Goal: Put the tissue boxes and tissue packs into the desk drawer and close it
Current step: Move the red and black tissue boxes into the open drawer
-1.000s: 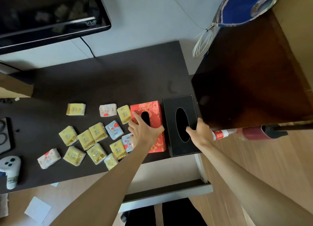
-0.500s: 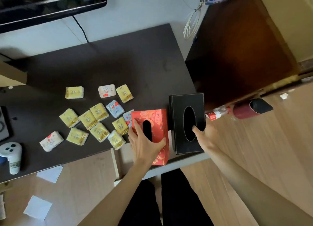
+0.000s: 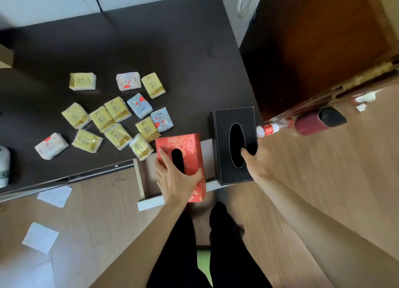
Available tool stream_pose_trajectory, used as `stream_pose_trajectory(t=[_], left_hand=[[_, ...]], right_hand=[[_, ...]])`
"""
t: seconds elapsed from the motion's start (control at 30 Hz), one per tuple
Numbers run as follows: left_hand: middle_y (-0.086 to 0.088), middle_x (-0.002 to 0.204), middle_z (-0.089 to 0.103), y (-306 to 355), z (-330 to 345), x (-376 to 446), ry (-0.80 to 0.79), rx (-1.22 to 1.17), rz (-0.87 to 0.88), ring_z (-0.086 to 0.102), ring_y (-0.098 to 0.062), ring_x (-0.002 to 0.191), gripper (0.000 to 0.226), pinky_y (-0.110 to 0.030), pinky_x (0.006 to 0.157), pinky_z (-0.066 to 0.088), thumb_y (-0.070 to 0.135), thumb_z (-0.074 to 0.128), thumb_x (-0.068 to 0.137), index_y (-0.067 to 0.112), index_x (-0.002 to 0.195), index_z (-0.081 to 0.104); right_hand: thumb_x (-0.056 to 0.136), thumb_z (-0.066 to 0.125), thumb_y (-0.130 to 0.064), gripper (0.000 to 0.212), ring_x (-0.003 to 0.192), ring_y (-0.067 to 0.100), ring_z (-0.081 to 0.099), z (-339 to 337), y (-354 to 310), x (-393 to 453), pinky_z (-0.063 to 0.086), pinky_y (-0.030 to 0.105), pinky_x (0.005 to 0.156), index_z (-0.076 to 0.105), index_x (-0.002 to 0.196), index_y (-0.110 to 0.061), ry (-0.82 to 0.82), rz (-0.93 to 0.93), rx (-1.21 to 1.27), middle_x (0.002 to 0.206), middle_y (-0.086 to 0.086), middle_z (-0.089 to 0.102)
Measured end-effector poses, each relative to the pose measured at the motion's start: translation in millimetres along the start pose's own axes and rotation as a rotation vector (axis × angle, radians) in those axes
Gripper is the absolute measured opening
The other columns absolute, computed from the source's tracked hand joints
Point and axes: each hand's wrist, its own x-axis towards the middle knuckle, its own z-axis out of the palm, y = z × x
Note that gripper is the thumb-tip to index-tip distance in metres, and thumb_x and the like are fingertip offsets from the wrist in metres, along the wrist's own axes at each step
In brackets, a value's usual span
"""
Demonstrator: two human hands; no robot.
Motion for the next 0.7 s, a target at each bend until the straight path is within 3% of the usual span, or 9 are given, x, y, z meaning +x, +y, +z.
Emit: stream_pose_trajectory(t=[0.07,0.27,0.4,0.57,0.7], left_hand=[[-0.019,0.153,0.016,1.2,7.5,-1.8,0.038,0.019,0.002,0.028,-0.04,0.134,0.136,-0.055,0.106,0.031,0.064,0.078,0.056,0.027,0.153,-0.01],[-0.02,0.153,0.018,7.8,22.0,-5.8,0.093,0.103,0.009,0.028,-0.041,0.133,0.133,-0.057,0.105,0.03,0.063,0.076,0.058,0.022,0.154,-0.006],[-0.02,0.151,0.02,14.0,33.5,-13.7,0.064,0.18,0.033,0.031,-0.041,0.13,0.131,-0.056,0.1,0.033,0.063,0.074,0.059,0.019,0.155,-0.005],[-0.019,0.15,0.022,8.0,41.6,-28.0,0.065,0.249,0.047,0.033,-0.039,0.129,0.129,-0.056,0.098,0.037,0.067,0.071,0.06,0.02,0.154,-0.003],[-0.018,0.148,0.024,0.9,44.9,-37.3,0.057,0.278,0.065,0.035,-0.039,0.126,0.128,-0.056,0.097,0.039,0.069,0.07,0.06,0.019,0.154,-0.001]], right_hand=[[0.084,0.06,-0.046,0.056,0.1,0.005,0.067,0.9,3.3,3.8,0.05,0.029,0.088,0.046,0.139,-0.042,-0.008,-0.015,0.004,0.113,-0.019,0.07],[0.09,0.063,-0.04,0.058,0.116,0.02,0.065,1.4,13.4,1.9,0.053,0.038,0.098,0.045,0.144,-0.028,0.024,-0.099,-0.083,0.13,-0.003,0.067],[0.092,0.068,-0.034,0.052,0.105,0.025,0.07,6.8,26.7,-10.4,0.053,0.034,0.085,0.051,0.139,-0.021,0.047,-0.116,-0.191,0.121,-0.001,0.071],[0.093,0.069,-0.036,0.055,0.113,0.03,0.067,3.6,52.2,-34.1,0.055,0.05,0.095,0.05,0.14,-0.014,0.022,-0.067,-0.207,0.127,0.003,0.069],[0.092,0.071,-0.03,0.049,0.108,0.029,0.067,-5.3,63.8,-47.5,0.054,0.046,0.093,0.054,0.135,-0.011,0.021,-0.048,-0.181,0.12,0.004,0.071]])
